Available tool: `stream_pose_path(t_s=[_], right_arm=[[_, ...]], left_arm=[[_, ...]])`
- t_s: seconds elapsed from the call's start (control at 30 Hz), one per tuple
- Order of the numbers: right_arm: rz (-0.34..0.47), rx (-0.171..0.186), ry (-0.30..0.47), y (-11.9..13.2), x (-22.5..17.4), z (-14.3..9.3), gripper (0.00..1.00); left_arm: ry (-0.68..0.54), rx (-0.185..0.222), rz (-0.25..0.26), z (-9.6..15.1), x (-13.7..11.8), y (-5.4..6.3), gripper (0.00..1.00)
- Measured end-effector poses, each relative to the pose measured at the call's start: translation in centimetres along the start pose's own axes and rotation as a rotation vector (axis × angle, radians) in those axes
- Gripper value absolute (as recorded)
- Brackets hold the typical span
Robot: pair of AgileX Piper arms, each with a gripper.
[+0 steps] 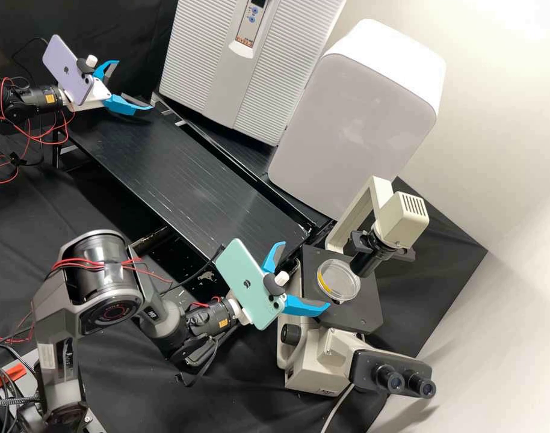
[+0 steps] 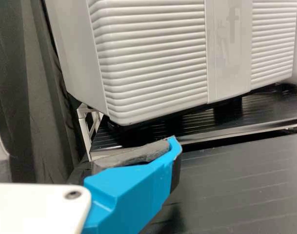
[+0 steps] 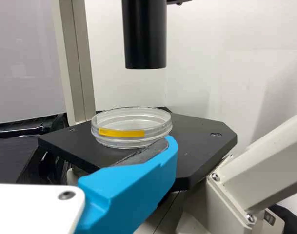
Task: Place the petri dish on the bench
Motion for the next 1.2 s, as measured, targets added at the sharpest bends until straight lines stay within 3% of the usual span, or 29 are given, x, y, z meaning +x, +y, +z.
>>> stream_pose_path(t_s=[0.4, 0.77, 1.2], right_arm=[[0.095, -0.090, -0.066, 0.6, 2.5, 0.6, 1.00], [0.073, -0.139, -0.083, -0.6, 4.8, 0.0, 1.00], [0.072, -0.136, -0.091, -0.7, 5.6, 0.3, 1.00]], left_arm=[[0.000, 0.000, 0.000, 0.0, 0.0, 0.0, 1.00], [0.000, 0.000, 0.000, 0.0, 0.0, 0.0, 1.00], [0.000, 0.000, 0.000, 0.0, 0.0, 0.0, 1.00]])
